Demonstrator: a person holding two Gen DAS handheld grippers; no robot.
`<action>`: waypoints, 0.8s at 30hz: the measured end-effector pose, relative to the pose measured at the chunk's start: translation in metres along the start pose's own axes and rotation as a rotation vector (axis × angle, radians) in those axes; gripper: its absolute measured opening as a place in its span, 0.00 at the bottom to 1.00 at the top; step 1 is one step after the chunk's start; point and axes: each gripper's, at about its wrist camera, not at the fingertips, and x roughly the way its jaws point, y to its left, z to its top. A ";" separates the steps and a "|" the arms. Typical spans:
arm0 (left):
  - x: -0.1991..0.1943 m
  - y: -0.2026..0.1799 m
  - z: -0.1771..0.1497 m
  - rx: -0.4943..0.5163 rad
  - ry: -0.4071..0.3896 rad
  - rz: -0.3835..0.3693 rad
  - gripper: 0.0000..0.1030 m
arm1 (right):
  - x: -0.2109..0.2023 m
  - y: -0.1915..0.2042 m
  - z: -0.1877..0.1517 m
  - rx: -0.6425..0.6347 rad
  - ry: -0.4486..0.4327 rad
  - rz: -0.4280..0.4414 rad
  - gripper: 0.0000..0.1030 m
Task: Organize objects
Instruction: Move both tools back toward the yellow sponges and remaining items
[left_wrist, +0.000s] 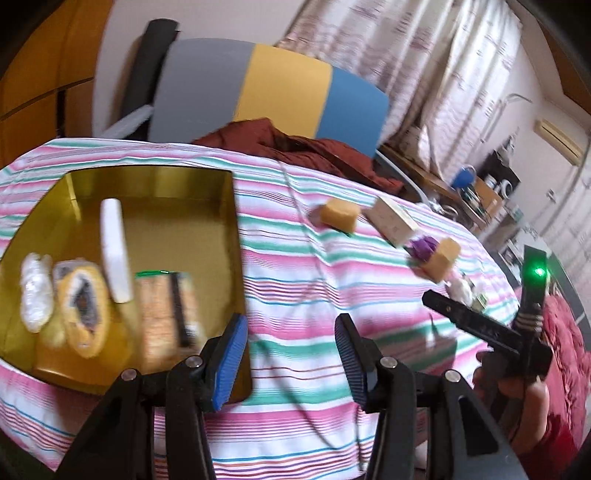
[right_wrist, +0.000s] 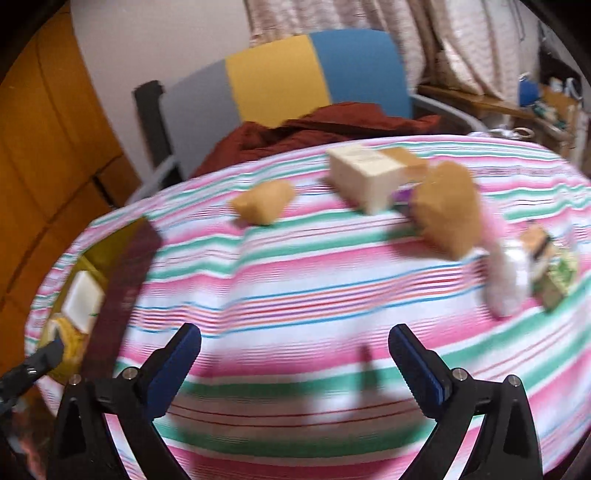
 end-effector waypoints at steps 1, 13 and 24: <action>0.002 -0.004 -0.001 0.010 0.008 -0.004 0.48 | -0.002 -0.010 0.001 0.006 -0.003 -0.019 0.99; 0.019 -0.043 -0.011 0.097 0.078 -0.053 0.48 | -0.021 -0.115 0.012 0.166 -0.099 -0.122 0.99; 0.026 -0.047 -0.017 0.100 0.106 -0.043 0.48 | 0.005 -0.110 0.067 0.018 -0.154 -0.147 0.90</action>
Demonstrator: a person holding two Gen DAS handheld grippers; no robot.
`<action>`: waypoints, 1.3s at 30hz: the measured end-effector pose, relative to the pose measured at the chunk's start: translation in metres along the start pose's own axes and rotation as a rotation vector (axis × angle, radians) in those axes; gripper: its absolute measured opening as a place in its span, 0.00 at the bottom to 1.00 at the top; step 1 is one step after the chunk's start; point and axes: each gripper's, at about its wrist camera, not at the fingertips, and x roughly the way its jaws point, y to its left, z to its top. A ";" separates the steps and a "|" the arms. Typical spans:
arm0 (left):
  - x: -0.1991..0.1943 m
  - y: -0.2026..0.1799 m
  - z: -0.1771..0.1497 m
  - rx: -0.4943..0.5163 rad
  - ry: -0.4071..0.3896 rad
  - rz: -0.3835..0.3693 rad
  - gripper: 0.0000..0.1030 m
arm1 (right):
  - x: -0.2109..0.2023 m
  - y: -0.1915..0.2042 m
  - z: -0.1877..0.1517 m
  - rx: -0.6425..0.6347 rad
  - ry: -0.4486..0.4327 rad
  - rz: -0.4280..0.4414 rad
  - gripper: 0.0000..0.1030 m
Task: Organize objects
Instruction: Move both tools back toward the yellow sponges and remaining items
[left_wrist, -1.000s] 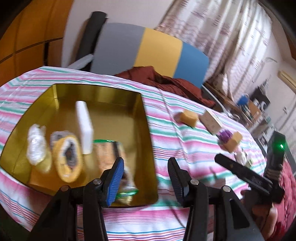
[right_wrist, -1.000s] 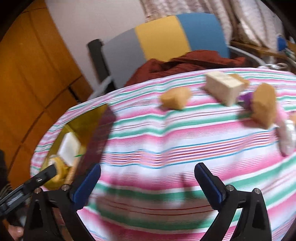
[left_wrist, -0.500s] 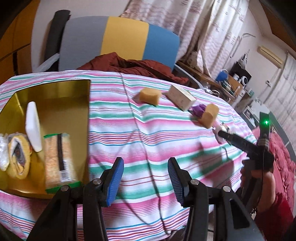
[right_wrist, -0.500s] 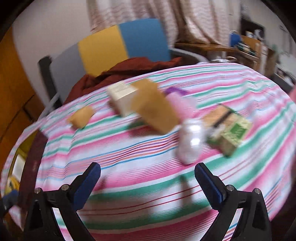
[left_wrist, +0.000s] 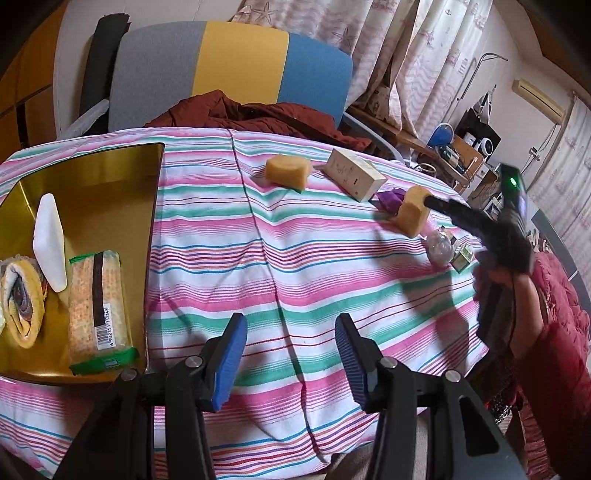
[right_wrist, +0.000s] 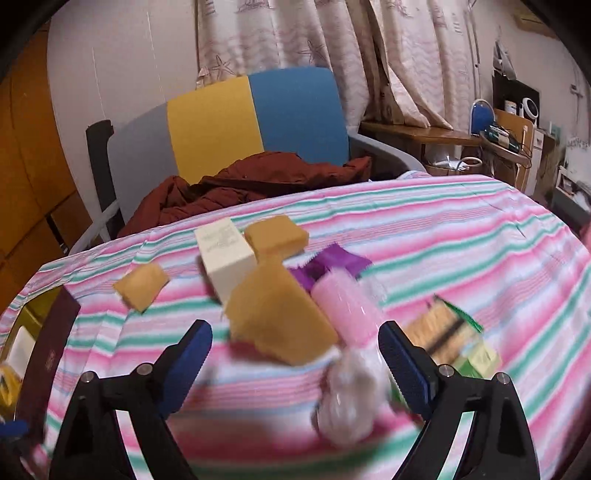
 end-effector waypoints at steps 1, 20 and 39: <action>0.000 0.000 0.000 0.001 0.000 0.001 0.48 | 0.006 0.002 0.003 -0.006 0.007 0.009 0.90; 0.012 -0.003 -0.003 -0.007 0.032 -0.004 0.49 | 0.003 0.003 0.025 0.002 -0.033 0.131 0.97; 0.018 -0.004 -0.004 -0.010 0.052 -0.004 0.49 | 0.007 -0.048 0.037 0.065 0.095 0.015 0.72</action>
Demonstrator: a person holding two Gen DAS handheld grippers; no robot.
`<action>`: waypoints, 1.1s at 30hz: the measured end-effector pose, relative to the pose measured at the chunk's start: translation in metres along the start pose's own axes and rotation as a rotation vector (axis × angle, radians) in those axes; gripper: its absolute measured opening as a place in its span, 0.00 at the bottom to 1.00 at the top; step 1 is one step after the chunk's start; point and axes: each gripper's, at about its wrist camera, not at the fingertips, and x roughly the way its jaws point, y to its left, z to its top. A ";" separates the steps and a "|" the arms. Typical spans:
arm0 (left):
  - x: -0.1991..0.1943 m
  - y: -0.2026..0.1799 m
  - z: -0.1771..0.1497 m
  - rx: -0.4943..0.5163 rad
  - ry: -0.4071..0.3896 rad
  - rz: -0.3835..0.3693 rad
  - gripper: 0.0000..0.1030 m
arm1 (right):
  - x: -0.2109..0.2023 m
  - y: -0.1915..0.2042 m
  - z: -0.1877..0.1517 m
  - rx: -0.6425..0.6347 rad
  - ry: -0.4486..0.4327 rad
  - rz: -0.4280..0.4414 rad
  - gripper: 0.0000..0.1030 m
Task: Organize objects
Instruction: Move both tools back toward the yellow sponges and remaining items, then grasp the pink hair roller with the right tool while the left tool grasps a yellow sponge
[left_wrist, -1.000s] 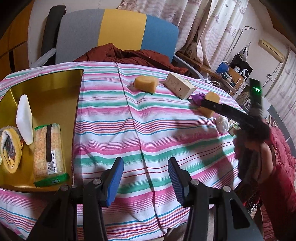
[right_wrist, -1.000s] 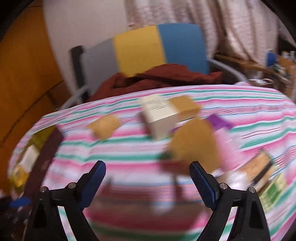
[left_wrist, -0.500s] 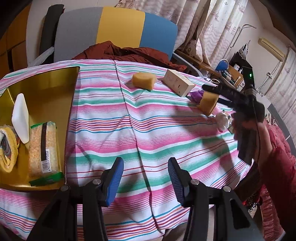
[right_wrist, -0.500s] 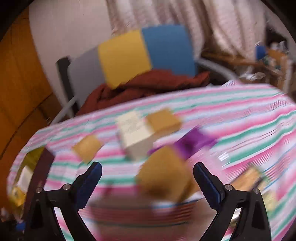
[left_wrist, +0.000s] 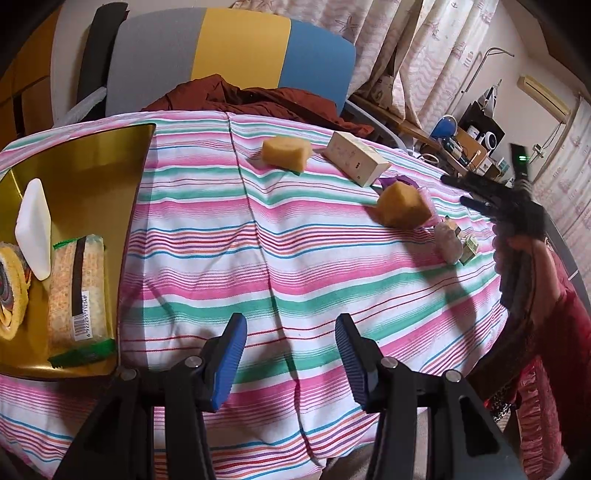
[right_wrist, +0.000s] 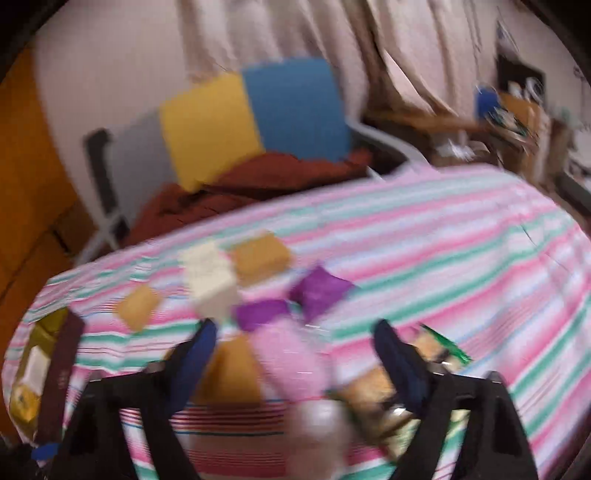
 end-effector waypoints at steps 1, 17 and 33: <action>0.001 -0.001 0.000 0.002 0.003 0.001 0.49 | 0.008 -0.005 0.002 0.012 0.035 -0.015 0.71; 0.003 -0.006 0.002 0.015 0.002 -0.001 0.49 | 0.051 0.058 -0.017 -0.042 0.242 0.294 0.41; 0.037 -0.056 0.079 0.237 -0.042 -0.088 0.60 | 0.040 0.080 -0.062 -0.045 0.114 0.306 0.59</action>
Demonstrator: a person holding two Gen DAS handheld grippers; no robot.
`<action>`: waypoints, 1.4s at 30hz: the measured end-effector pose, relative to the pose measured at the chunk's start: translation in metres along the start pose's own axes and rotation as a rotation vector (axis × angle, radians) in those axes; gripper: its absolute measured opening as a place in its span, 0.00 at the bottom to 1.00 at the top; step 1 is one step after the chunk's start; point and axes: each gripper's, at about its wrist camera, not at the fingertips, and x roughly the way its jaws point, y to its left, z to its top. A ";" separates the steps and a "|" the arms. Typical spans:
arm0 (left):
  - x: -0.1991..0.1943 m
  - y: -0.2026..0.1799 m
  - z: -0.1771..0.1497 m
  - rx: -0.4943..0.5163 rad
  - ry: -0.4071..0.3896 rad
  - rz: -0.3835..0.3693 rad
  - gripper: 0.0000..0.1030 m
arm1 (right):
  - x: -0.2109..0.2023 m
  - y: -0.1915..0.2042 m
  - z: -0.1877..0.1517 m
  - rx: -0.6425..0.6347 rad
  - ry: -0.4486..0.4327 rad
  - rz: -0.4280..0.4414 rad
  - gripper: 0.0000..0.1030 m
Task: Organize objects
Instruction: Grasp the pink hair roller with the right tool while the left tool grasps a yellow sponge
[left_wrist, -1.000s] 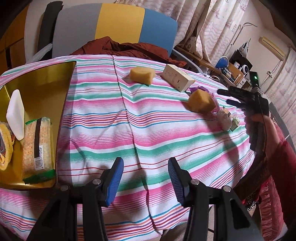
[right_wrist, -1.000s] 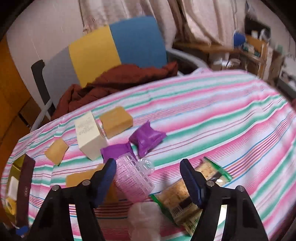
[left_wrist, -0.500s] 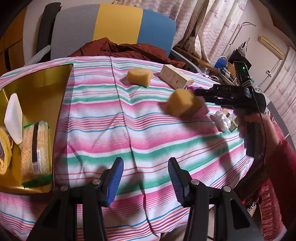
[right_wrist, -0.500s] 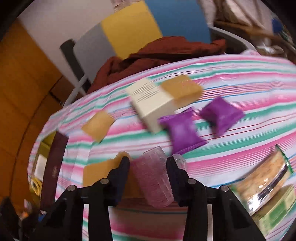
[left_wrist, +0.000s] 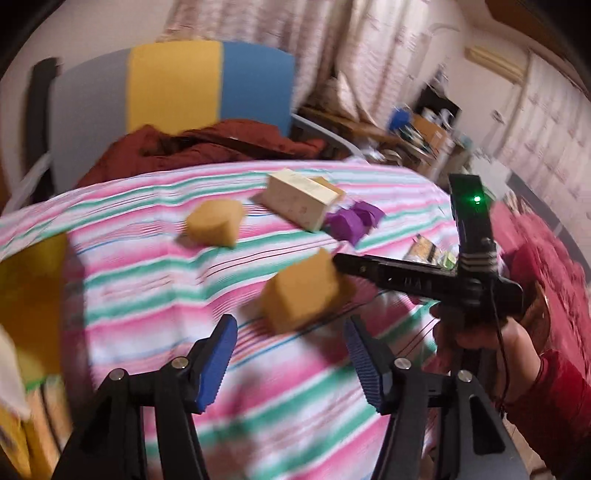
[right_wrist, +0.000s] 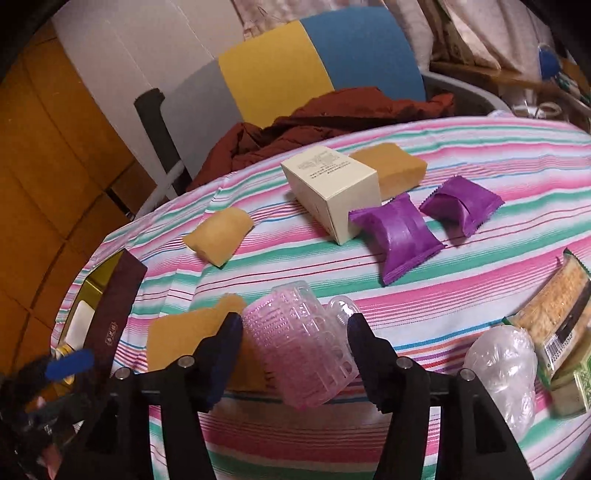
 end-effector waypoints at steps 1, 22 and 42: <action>0.012 -0.003 0.007 0.036 0.024 -0.027 0.60 | 0.001 -0.001 0.000 0.011 -0.007 0.006 0.59; 0.091 -0.014 0.014 0.311 0.098 -0.078 0.59 | 0.015 -0.017 -0.007 0.172 -0.049 0.078 0.95; 0.074 0.001 -0.009 0.167 -0.010 -0.023 0.42 | 0.011 -0.027 -0.018 0.258 -0.184 0.057 0.60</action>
